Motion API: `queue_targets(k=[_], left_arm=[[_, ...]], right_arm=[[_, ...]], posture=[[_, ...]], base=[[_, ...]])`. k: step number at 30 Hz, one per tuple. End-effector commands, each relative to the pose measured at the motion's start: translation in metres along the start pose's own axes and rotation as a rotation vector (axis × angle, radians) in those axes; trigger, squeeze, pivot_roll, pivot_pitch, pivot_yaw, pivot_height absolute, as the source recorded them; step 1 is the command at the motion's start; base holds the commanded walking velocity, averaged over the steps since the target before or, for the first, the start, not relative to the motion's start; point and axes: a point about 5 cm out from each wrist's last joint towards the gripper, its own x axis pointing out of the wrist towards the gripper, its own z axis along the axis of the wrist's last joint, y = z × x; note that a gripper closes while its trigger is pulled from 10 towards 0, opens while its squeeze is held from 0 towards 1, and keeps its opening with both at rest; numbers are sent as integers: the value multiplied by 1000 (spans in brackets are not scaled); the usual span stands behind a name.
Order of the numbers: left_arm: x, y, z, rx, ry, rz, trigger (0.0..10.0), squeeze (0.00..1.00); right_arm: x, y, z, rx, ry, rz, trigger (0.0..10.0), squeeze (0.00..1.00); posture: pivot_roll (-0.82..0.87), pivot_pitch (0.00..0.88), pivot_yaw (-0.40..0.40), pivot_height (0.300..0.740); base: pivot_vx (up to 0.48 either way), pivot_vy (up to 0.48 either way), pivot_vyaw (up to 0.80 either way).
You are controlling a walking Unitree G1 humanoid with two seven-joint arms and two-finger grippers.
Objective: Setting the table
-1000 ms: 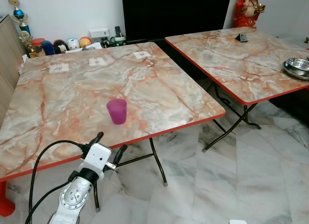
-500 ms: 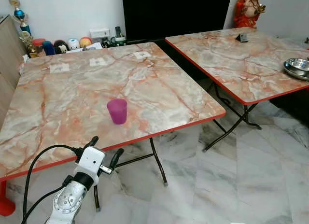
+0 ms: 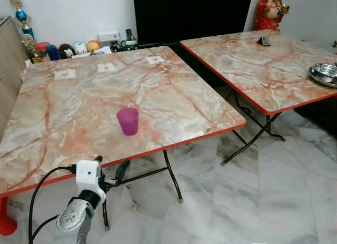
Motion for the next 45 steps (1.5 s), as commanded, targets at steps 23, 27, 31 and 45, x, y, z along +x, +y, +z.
queue_targets(k=[23,27,31,45], left_arm=[[0,5,8,43,-25,58,10000,0],[-1,6,10,33,-40,64,10000,0],[-2,7,10,22,-45,75,10000,0],[-1,4,10,12,-49,72,10000,0]], right_arm=[[0,-1,1,2,-7,-2,10000,0],[0,-1,1,2,-8,-2,10000,0],[0,-1,2,0,-9,0,10000,0],[0,-1,3,0,-11,-1,10000,0]], posture=[[40,13,-25,740],[42,16,-27,740],[42,20,-29,740],[39,23,-32,740]], base=[[0,0,0],[0,0,0],[0,0,0],[34,0,0]])
